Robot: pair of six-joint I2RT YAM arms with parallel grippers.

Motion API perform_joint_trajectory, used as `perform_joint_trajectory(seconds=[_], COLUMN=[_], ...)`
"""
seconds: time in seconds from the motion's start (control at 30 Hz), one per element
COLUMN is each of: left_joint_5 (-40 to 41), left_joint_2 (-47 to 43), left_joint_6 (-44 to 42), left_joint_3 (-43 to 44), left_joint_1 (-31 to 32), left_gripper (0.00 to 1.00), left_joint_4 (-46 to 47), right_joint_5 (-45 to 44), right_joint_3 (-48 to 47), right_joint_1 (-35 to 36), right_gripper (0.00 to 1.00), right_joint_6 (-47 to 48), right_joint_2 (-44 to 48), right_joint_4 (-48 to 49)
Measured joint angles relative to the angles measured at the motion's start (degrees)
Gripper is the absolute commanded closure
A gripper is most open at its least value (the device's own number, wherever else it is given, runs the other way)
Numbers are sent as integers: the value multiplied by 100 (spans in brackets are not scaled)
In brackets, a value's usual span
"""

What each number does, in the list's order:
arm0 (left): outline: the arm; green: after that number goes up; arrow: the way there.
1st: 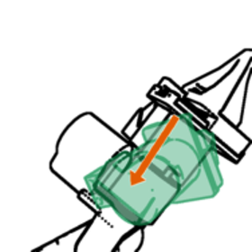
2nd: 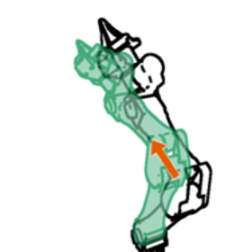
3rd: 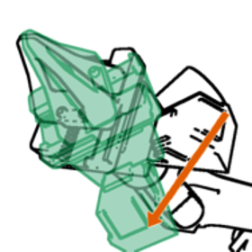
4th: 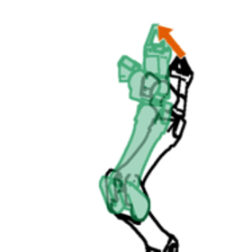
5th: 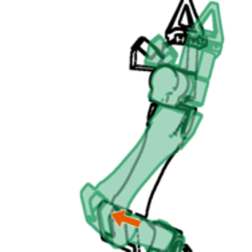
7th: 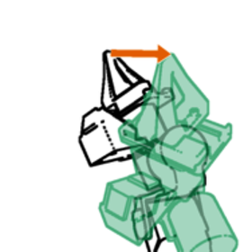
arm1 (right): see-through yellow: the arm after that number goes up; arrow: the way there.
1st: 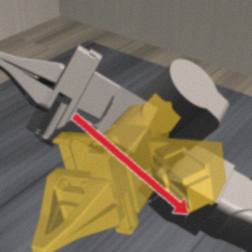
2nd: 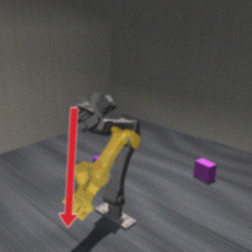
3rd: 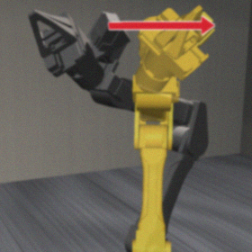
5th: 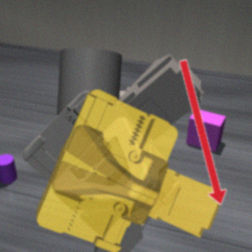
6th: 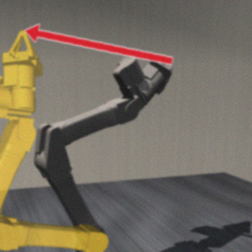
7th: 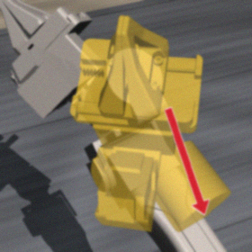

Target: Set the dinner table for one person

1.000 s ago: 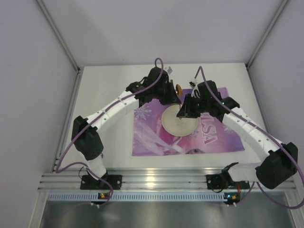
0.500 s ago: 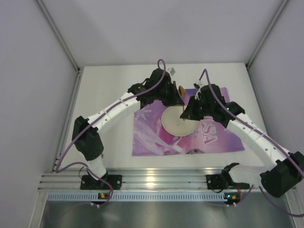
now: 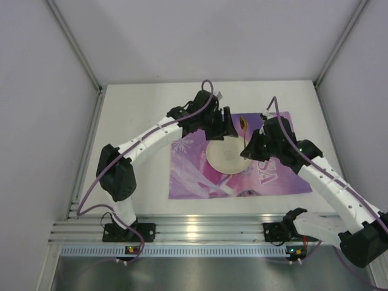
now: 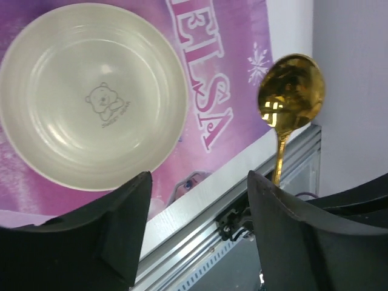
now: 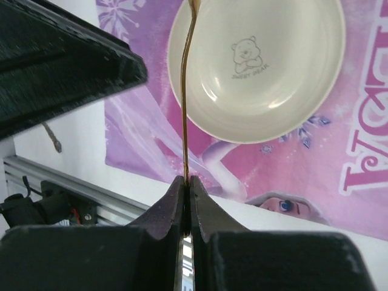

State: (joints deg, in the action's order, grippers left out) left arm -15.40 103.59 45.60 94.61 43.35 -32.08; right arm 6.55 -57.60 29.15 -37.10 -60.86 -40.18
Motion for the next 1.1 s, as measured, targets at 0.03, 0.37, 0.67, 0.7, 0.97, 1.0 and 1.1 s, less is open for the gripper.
perform_joint_trajectory(seconds=[0.03,0.37,0.67,0.7,0.97,1.0,1.1], left_joint_5=[35,127,120,120,111,111,111], left_joint_2=[26,-90,-1244,-1346,-1663,-1676,-1698], left_joint_6=[-17,-81,-116,-125,-173,-184,-201], left_joint_3=[0,-133,-1421,-1526,-1956,-1980,-2037], left_joint_1=[-37,-629,-1875,-1906,-1937,-1958,-2048], left_gripper=[26,2,4,4,5,5,5], left_joint_4=[-52,-258,-264,-260,-267,-264,-271], right_joint_5=[-42,-275,-367,-363,-345,-341,-295], right_joint_3=[63,503,382,310,-212,-232,-245], right_joint_1=[-28,-868,-1493,-1508,-1576,-1600,-1711], right_gripper=[100,100,100,100,100,100,100], right_joint_6=[-7,269,1032,1119,1615,1661,1759], right_joint_2=[61,-313,-1797,-1956,-2653,-2677,-2828], right_joint_4=[-46,-732,-942,-940,-879,-868,-835])
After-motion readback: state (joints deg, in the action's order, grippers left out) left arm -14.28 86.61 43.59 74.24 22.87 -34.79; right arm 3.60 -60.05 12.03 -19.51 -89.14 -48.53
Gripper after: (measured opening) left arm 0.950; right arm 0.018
